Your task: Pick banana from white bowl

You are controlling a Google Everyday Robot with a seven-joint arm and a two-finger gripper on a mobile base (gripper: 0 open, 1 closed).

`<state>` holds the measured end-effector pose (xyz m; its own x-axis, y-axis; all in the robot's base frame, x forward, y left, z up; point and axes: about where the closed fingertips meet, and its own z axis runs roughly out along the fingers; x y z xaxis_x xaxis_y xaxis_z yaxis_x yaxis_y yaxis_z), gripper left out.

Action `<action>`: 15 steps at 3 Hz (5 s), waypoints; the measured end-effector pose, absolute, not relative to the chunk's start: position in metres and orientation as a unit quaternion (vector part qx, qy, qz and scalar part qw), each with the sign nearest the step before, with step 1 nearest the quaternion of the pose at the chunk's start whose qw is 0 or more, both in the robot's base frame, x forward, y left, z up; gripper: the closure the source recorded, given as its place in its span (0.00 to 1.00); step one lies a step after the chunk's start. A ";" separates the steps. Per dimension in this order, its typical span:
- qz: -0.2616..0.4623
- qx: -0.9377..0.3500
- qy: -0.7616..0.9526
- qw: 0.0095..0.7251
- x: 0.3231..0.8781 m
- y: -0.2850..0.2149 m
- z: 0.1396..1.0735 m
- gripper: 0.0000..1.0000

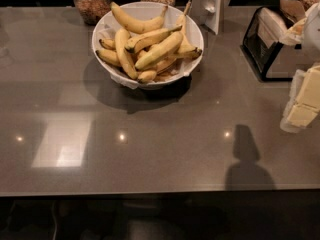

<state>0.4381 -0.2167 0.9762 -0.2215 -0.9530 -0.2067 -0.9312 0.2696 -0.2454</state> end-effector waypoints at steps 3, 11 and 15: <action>-0.043 -0.643 0.726 0.241 0.450 -0.199 0.982 0.00; -0.075 -0.802 0.381 0.455 0.592 -0.075 0.985 0.42; -0.039 -0.827 0.335 0.450 0.623 -0.031 0.947 0.46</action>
Offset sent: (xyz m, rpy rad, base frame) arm 0.0056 0.0117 0.0032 0.0415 -0.0974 0.1011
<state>0.6226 -0.0311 0.9475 0.7722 -0.5892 -0.2376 -0.5191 -0.3696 -0.7707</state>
